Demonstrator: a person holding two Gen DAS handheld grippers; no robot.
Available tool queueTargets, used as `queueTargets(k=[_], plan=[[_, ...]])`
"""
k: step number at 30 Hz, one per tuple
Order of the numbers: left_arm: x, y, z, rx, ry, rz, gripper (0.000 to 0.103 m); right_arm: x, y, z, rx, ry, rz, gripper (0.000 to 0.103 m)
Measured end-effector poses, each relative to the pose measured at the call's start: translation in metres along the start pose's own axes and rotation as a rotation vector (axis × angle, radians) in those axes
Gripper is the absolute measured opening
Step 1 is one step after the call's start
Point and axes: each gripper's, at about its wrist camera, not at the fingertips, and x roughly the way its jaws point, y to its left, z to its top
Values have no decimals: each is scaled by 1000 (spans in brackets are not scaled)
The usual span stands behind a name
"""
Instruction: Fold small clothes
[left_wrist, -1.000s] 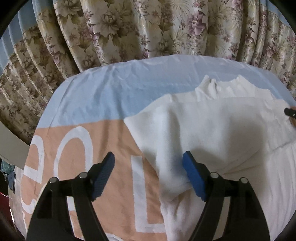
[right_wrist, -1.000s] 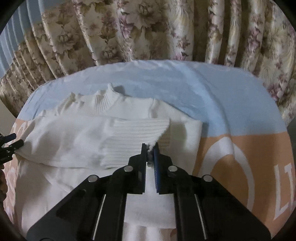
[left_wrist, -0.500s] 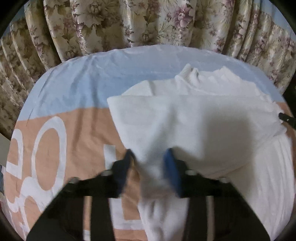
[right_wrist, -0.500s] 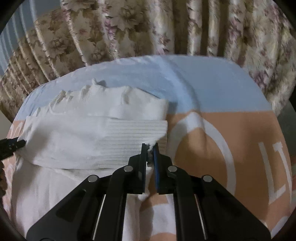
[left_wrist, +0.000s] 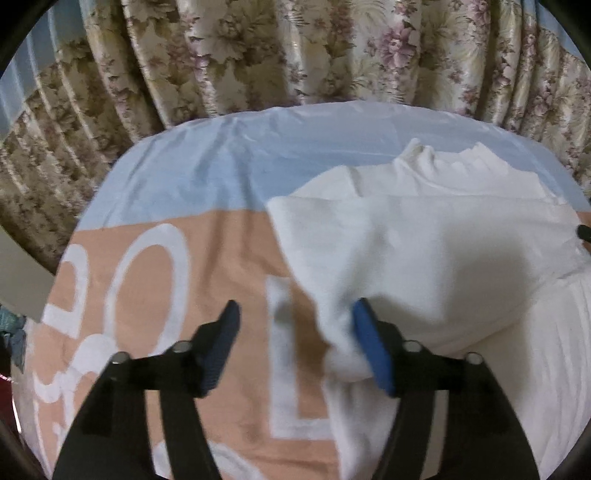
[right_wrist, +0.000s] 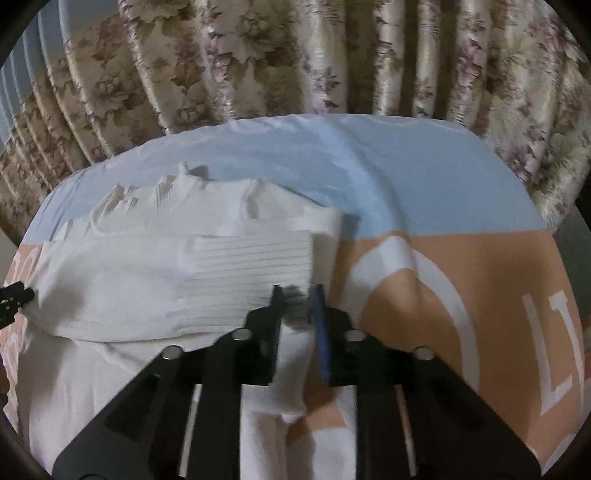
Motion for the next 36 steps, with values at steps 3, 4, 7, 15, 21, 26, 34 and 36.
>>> queueTargets(k=[3, 4, 7, 15, 21, 26, 34, 36], plan=[[-19, 0, 7, 3, -46, 43, 76, -23, -1, -2, 16, -55, 28, 27], [-22, -3, 12, 2, -55, 37, 80, -28, 4, -1, 3, -73, 42, 29], [-18, -28, 37, 24, -71, -16, 80, -28, 39, 4, -81, -87, 99, 31], [55, -86, 67, 141, 15, -39, 81, 33, 138, 6, -312, 15, 140, 31], [59, -39, 60, 66, 12, -71, 88, 38, 103, 7, -252, 12, 70, 31], [51, -22, 53, 55, 10, -66, 89, 29, 60, 9, -172, 0, 58, 12], [-25, -40, 21, 58, -51, -70, 87, -30, 65, -7, -137, -63, 141, 61], [-42, -59, 0, 89, -50, -94, 87, -43, 81, -22, -146, -39, 193, 61]])
